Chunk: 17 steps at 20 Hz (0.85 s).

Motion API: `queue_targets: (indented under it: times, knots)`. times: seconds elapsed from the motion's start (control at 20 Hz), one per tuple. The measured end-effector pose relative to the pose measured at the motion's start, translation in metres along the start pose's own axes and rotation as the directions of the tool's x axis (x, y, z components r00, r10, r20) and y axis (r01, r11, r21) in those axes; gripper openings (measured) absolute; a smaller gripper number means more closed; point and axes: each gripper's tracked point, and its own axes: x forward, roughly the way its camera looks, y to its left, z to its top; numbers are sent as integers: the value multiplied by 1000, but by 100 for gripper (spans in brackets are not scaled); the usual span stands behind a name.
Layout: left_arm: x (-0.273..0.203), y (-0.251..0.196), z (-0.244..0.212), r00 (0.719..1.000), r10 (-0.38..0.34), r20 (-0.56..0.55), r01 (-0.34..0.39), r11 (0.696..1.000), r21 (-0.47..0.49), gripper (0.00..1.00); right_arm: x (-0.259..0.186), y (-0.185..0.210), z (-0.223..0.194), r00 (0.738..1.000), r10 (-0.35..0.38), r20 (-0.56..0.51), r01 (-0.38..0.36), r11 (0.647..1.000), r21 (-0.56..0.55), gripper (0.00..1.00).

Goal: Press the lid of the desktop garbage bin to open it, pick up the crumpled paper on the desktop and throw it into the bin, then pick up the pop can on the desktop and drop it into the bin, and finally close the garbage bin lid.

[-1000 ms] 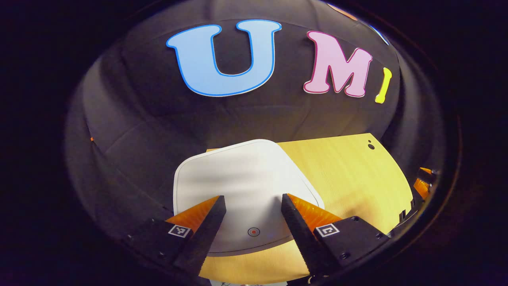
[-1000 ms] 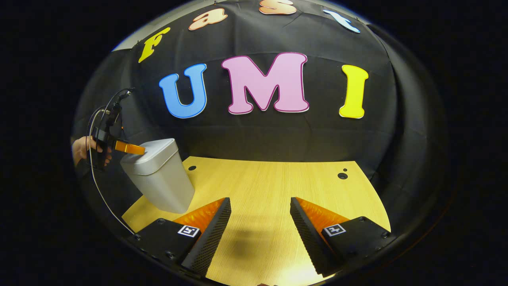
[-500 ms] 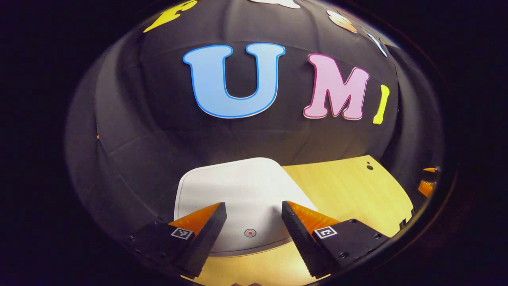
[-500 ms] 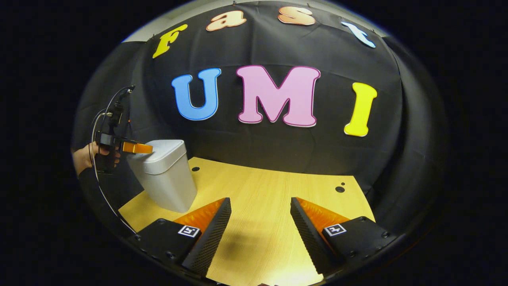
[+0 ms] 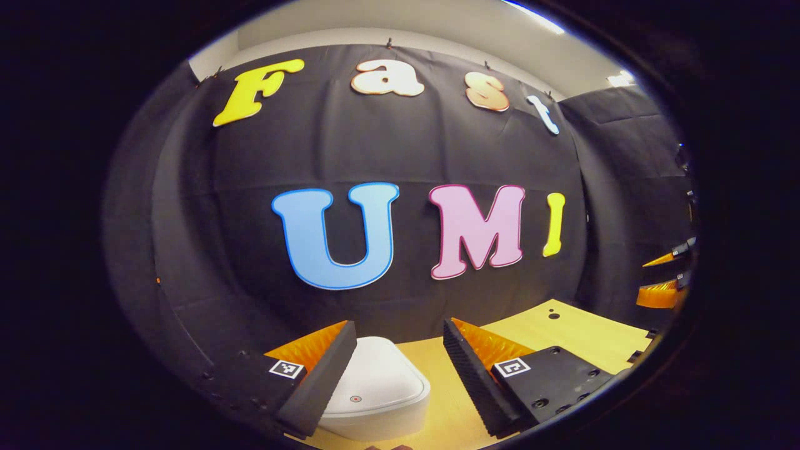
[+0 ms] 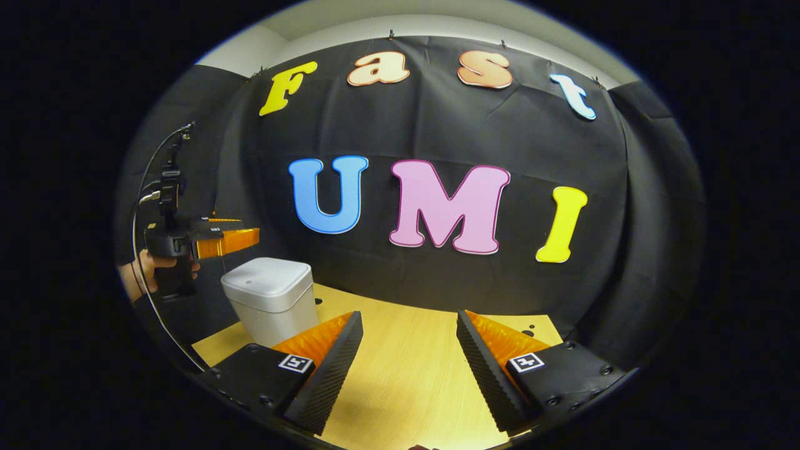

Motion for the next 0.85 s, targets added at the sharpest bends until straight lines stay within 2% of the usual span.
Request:
queue_targets:
  times: [0.2, 0.35, 0.6, 0.85]
  knots:
    - [-38, -51, 4, 994, -97, 52, 102, 990, -95, 94, -24, 13, 23, 995, -63, 76, 61, 998, 26, 97]
    - [-57, -63, 5, 992, -109, 65, 116, 984, -132, 94, -39, 14, 34, 987, -106, 123, 106, 994, 7, 97]
    - [-74, -63, 29, 993, -49, 111, 58, 995, -82, 94, -46, 20, 58, 976, -79, 204, 74, 997, 33, 97]
    - [-81, -78, 32, 996, 41, 84, -31, 993, -118, 95, -43, -13, 65, 966, -111, 234, 110, 994, 19, 97]
